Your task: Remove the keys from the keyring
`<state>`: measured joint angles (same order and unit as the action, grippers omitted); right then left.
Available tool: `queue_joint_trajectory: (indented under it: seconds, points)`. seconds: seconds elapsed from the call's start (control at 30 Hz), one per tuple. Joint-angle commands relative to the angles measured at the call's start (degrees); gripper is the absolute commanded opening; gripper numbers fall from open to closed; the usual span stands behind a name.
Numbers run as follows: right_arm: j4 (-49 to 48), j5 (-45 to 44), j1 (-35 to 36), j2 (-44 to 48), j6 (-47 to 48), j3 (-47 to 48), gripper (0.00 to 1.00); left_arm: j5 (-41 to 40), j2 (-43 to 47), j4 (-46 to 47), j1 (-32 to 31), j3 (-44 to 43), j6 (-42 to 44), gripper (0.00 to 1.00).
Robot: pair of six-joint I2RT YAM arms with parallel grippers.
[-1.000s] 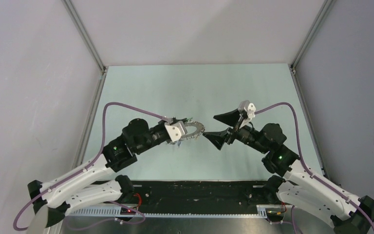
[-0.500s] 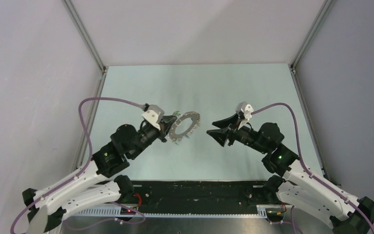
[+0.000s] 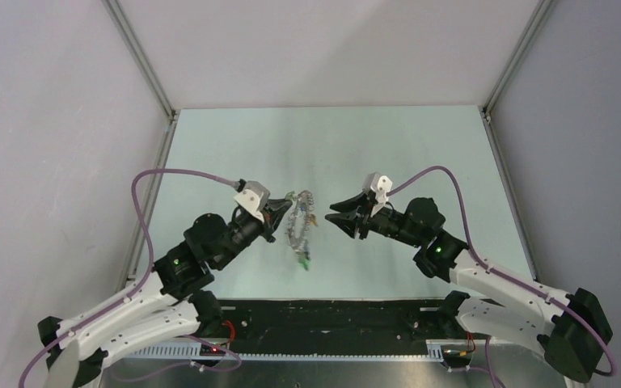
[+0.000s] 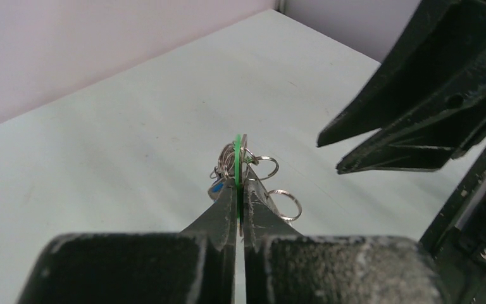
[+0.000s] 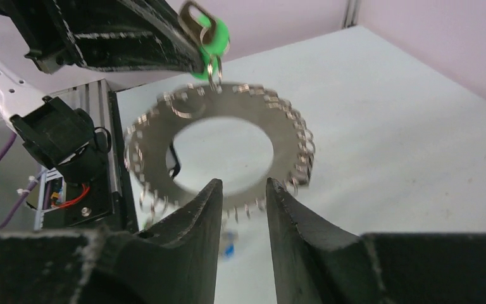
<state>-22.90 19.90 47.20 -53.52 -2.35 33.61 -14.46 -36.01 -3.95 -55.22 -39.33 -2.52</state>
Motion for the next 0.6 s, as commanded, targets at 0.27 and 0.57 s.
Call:
queue_joint_trajectory:
  seconds: [0.27, 0.57]
  points:
    - [-13.8, 12.5, -1.6, -6.6, 9.6, 1.4, 0.3, 15.2, -5.8, 1.9, -0.1, -2.3, 6.9, 0.0]
    - [-13.5, 18.9, -2.7, -7.3, 9.0, 1.4, 0.21, 20.6, -5.4, -0.1, -0.1, -3.0, 8.7, 0.0]
